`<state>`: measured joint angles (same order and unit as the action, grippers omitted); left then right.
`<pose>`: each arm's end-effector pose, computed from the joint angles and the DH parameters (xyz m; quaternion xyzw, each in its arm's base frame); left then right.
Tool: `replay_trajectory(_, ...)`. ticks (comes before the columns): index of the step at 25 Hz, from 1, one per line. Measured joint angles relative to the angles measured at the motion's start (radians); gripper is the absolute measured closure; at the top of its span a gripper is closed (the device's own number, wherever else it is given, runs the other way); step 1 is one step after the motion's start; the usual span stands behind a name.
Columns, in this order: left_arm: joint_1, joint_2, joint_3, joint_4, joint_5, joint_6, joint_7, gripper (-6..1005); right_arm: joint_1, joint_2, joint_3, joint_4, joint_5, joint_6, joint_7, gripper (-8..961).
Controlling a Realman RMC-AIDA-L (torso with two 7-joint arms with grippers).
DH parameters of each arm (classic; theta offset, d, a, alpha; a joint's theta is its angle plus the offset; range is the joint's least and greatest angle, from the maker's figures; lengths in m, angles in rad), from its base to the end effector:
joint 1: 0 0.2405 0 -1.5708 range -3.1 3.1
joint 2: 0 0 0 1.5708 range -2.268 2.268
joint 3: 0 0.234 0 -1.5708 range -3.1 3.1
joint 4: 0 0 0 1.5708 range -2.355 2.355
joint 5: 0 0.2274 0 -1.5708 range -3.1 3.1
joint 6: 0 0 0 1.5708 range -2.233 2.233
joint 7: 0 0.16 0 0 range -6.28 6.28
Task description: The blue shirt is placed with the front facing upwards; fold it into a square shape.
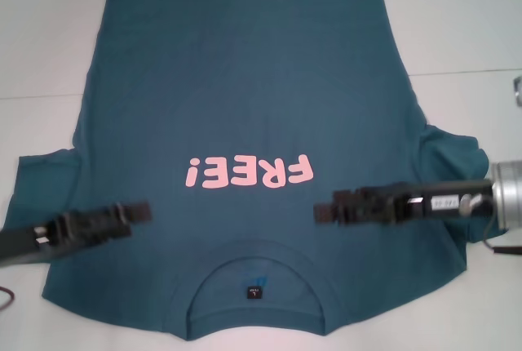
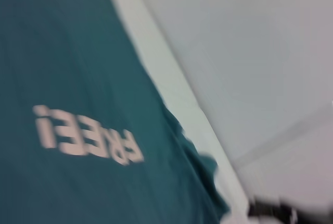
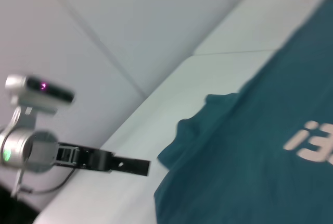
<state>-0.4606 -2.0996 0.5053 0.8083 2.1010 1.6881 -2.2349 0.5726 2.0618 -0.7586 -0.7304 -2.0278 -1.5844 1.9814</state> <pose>-0.2713 0.3201 0.0352 -0.7574 -0.5828 -0.2901 0.0509 0.2288 0.3514 0.0043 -0.8743 0.4275 0.2256 0.0427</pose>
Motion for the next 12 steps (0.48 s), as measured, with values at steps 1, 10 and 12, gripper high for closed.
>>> replay_trajectory(1,-0.004,0.005,-0.020,-0.001,0.000,-0.008,-0.062,152,0.004,-0.008,0.007,0.004,0.000,0.008,0.057,15)
replay_trajectory(10,-0.033,0.046,-0.118,-0.017,0.025,-0.151,-0.186,160,0.012,-0.047,0.057,0.014,-0.005,0.037,0.216,14)
replay_trajectory(12,-0.039,0.054,-0.119,-0.014,0.043,-0.191,-0.192,162,0.011,-0.049,0.057,0.015,-0.006,0.040,0.214,14)
